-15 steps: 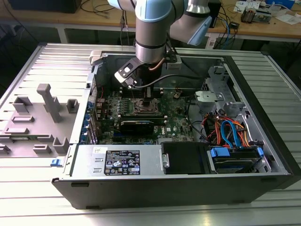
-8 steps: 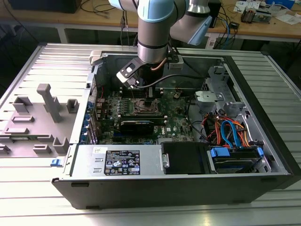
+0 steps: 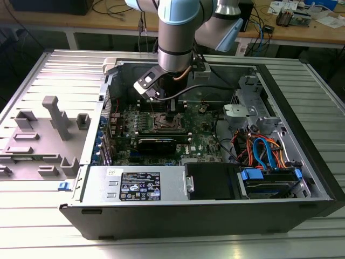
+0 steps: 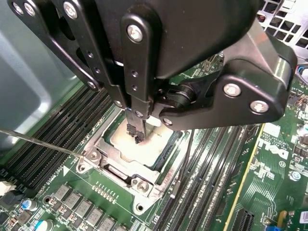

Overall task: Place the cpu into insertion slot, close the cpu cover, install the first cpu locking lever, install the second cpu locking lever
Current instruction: 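Install the first cpu locking lever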

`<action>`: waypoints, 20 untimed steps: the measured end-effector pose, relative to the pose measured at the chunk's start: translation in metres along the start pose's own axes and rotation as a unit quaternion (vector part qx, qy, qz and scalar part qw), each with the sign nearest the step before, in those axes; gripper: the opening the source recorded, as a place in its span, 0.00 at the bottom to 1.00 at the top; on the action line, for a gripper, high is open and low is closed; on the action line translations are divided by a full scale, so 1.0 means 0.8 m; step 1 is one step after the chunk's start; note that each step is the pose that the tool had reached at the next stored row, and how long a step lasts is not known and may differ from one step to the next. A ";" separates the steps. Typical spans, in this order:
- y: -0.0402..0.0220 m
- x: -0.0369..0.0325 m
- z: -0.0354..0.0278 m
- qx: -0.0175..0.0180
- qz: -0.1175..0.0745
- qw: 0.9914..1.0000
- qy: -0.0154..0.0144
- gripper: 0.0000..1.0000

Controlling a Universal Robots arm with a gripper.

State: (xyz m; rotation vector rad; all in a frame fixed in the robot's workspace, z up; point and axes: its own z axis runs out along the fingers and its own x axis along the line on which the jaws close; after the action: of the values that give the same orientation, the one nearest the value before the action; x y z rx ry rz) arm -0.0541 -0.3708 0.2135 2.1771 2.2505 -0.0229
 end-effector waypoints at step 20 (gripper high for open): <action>-0.0001 -0.0006 -0.0329 0.000 0.000 1.000 0.000 0.11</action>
State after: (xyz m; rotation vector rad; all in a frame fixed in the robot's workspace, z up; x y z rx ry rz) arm -0.0541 -0.3709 0.2398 2.1771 2.2505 -0.0231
